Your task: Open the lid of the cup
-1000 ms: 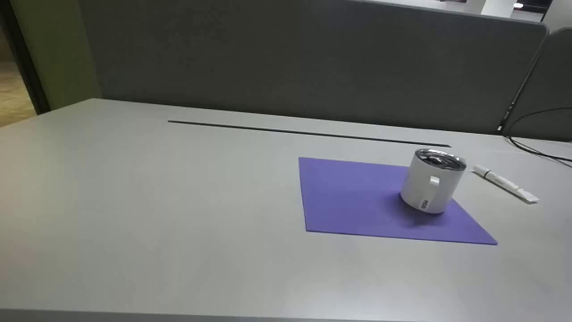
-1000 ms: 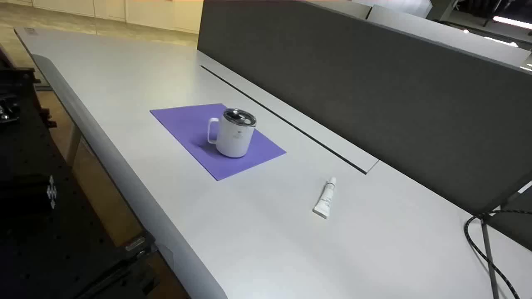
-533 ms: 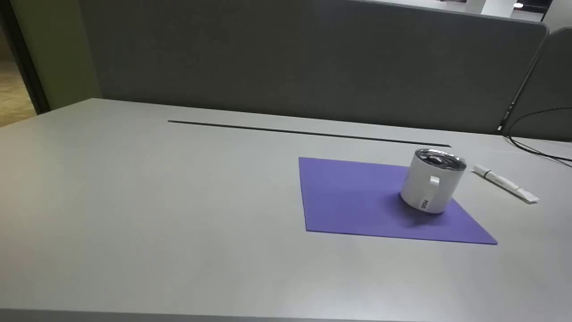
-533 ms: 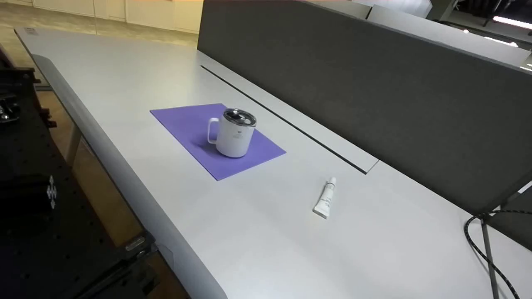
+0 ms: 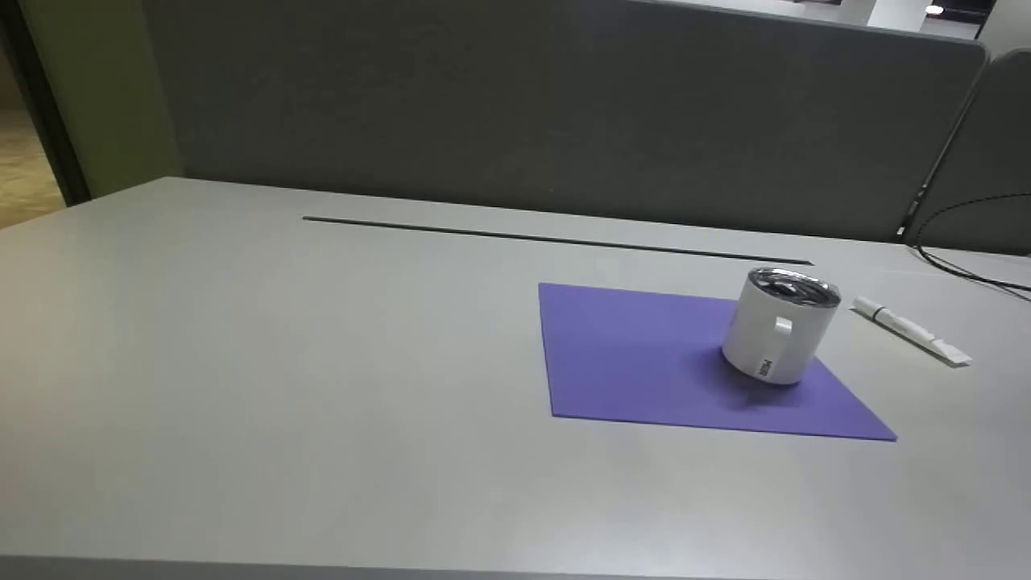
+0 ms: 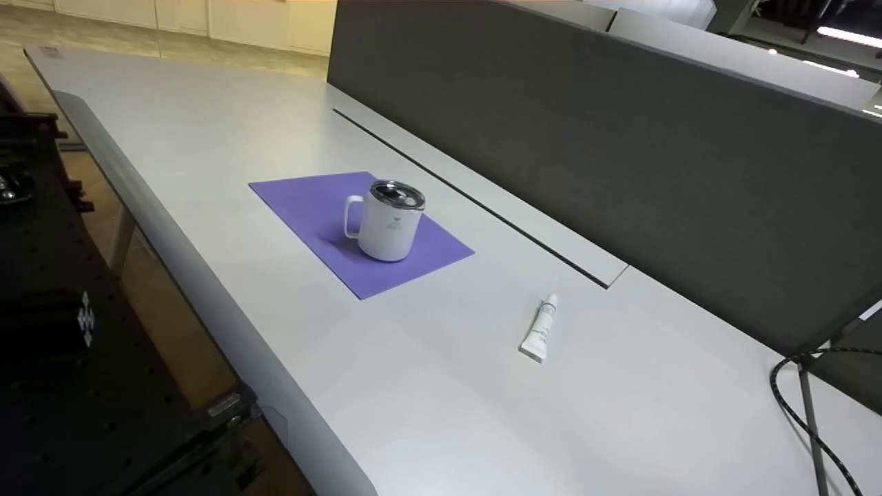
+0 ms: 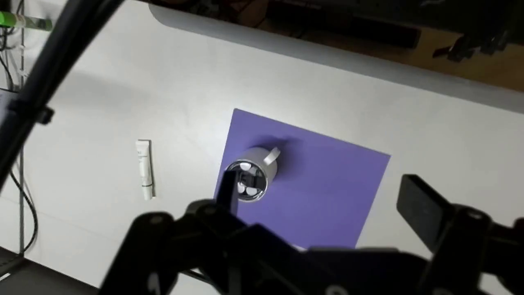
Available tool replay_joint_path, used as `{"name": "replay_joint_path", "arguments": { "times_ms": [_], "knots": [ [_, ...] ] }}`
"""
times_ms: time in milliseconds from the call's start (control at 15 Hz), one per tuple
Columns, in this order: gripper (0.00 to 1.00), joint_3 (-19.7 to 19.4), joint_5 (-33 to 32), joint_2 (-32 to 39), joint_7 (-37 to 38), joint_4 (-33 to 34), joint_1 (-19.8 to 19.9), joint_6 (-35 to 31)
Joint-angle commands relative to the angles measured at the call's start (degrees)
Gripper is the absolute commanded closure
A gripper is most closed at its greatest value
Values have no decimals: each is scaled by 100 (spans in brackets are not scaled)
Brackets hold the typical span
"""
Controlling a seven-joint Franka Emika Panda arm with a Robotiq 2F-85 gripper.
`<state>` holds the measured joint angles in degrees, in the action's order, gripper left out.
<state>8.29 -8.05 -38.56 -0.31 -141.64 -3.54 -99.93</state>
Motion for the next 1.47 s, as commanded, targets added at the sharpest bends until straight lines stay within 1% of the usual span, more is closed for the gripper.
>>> {"name": "replay_joint_path", "arguments": {
  "times_ms": [0,67,133,333,467,600,667,733,867,933,1000,1133,1400],
  "knots": [
    [26,-561,-259,607,-102,-117,264,-1121],
    [32,-686,-324,789,-139,-132,351,-1464],
    [40,-792,-400,998,-183,-128,443,-1822],
    [62,-1028,-519,1635,-374,27,649,-2538],
    [75,-1140,-479,2001,-534,165,715,-2819],
    [88,-1241,-339,2305,-772,364,711,-2935],
    [95,-1269,-293,2431,-860,485,701,-2973],
    [99,-1280,-267,2540,-906,606,696,-2996],
    [100,-1266,-213,2724,-996,847,673,-2926],
    [100,-1238,-215,2790,-1012,1006,681,-2510],
    [100,-1237,-305,2584,-902,611,709,-2942],
    [100,-1228,-300,2700,-930,794,697,-2714],
    [100,-1228,-294,2745,-958,852,696,-2661]
  ]
}}
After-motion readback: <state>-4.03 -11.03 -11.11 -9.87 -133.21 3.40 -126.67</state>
